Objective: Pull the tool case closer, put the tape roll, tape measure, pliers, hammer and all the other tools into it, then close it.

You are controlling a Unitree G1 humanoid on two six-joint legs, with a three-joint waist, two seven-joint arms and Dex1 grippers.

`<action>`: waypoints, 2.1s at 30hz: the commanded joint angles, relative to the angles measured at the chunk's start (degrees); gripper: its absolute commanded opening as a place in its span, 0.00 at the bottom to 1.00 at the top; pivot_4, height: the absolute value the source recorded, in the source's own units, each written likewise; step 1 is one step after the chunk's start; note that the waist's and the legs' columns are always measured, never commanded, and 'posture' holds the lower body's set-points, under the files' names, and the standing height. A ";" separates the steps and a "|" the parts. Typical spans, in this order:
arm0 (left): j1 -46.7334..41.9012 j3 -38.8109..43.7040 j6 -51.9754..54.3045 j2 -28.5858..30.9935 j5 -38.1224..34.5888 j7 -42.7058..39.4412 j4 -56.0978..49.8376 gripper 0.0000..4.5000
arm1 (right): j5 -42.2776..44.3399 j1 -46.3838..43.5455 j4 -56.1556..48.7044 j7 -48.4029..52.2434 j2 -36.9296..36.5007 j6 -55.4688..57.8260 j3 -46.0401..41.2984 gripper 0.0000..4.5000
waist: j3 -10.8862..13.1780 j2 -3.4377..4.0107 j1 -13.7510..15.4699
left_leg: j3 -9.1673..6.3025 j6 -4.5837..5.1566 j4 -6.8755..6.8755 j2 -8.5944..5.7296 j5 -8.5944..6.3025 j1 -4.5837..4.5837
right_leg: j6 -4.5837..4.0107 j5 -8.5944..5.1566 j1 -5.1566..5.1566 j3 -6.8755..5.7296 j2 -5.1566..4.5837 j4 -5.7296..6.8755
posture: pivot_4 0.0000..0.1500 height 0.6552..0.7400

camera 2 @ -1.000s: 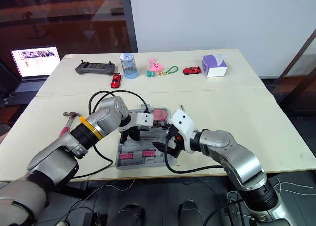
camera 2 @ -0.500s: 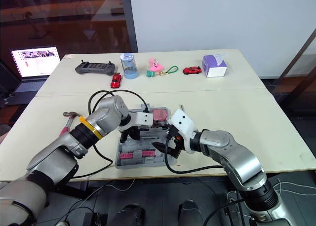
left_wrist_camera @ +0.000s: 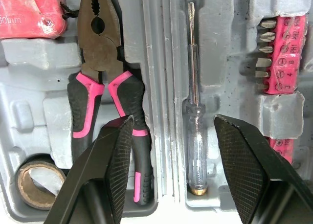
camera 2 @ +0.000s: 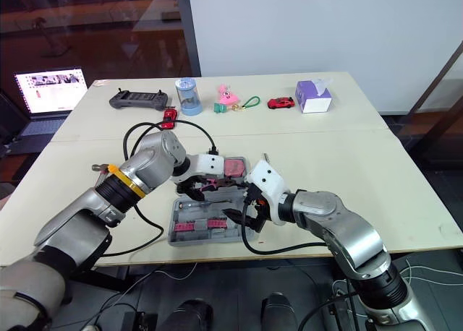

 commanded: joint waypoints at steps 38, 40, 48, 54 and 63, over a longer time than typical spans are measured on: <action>23.66 19.43 -25.91 2.45 -14.72 15.56 10.57 0.01 | 2.27 0.26 -3.75 -0.39 -3.72 2.33 -4.18 1.00 | -0.04 0.03 -0.85 | -0.03 0.00 0.00 -0.02 0.00 0.02 | -0.01 0.00 0.00 0.02 -0.04 0.01 | 1.00 1.00; 23.28 19.20 -26.64 2.15 -14.16 16.52 11.91 0.01 | 2.30 0.23 -3.66 -0.37 -4.01 2.42 -4.23 1.00 | -0.11 0.13 -0.75 | -0.03 0.00 -0.01 -0.02 0.00 0.07 | -0.01 0.00 0.05 0.02 -0.04 0.01 | 1.00 1.00; 20.29 24.81 -23.60 2.80 -20.45 15.42 7.46 0.01 | 2.45 0.55 -2.57 0.21 -4.95 1.56 -5.30 1.00 | -0.16 0.16 0.43 | -0.01 0.47 -0.06 -0.01 -0.27 0.93 | 0.00 0.00 0.92 0.02 -0.02 -0.09 | 1.00 1.00; 22.94 37.31 -10.24 12.18 -33.51 9.78 -10.43 0.01 | 2.59 3.65 0.19 1.54 -7.11 -1.56 -11.34 1.00 | -0.04 0.01 0.07 | -0.04 0.62 -0.05 0.03 -0.35 0.83 | 0.01 -0.01 0.80 0.02 0.02 -0.07 | 1.00 1.00; 50.02 61.63 -2.92 29.39 -39.13 5.81 -23.04 0.01 | 1.29 11.40 5.53 5.48 -13.15 -7.42 -19.89 1.00 | 0.03 0.14 -0.36 | 0.12 0.68 -0.23 0.07 -0.40 0.91 | 0.00 -0.02 0.73 0.14 0.03 -0.17 | 1.00 1.00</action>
